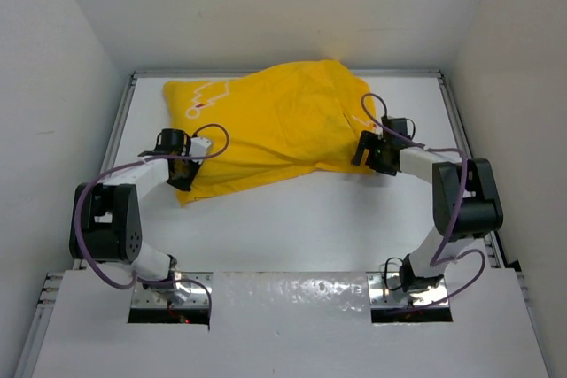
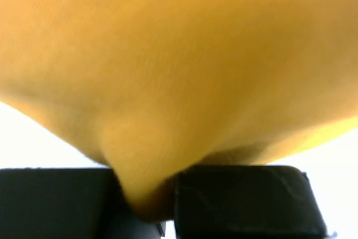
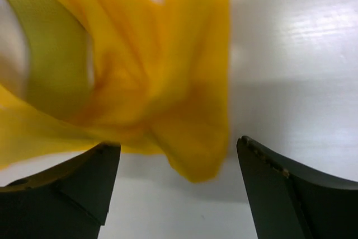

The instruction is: Put the pillow into the pillowcase

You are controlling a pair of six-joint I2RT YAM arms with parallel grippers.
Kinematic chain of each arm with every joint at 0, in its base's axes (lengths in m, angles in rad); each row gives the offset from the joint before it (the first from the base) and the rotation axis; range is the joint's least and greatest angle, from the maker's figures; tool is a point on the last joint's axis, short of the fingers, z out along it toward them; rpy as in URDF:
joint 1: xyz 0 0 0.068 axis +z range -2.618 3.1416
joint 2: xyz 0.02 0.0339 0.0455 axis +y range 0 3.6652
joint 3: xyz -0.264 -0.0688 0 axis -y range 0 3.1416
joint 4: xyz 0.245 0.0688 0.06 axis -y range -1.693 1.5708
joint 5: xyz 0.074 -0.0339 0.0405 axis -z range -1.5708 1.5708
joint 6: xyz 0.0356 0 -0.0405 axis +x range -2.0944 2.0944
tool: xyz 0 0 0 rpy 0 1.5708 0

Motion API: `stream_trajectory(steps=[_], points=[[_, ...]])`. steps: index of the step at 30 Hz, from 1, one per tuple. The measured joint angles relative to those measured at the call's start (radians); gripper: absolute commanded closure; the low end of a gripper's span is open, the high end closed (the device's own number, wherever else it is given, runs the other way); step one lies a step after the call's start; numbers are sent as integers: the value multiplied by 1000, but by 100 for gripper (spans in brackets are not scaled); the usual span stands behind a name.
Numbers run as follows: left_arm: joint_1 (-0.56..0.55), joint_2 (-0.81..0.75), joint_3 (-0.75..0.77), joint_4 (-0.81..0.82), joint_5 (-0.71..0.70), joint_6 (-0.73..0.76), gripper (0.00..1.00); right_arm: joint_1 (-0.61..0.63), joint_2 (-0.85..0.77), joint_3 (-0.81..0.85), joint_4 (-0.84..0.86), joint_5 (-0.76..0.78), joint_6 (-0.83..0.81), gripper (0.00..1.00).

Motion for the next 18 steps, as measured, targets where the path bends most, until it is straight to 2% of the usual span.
stream_trajectory(steps=[2, 3, 5, 6, 7, 9, 13, 15, 18], points=[[0, 1, -1, 0, 7, 2, 100, 9, 46, 57, 24, -34, 17, 24], [0, 0, -1, 0, 10, 3, 100, 12, 75, 73, 45, -43, 23, 38], [0, -5, -5, 2, 11, 5, 100, 14, 87, 76, 83, -53, 35, 59], [0, -11, -8, 1, 13, 7, 100, 14, 91, 63, 97, -53, 43, 89], [2, -21, -11, -1, 18, 10, 100, 14, 92, 49, 115, -52, 43, 100], [10, -46, -12, -13, 37, 15, 100, 13, 93, 30, 136, -43, 69, 100], [94, -148, 60, -120, 170, 22, 100, 10, 50, -1, 147, -24, 80, 100], [155, -222, 174, -187, 243, 18, 100, 14, -36, -6, 106, -26, 79, 100], [199, -278, 484, -299, 329, 16, 100, 36, -293, 17, 39, -25, 61, 100]])
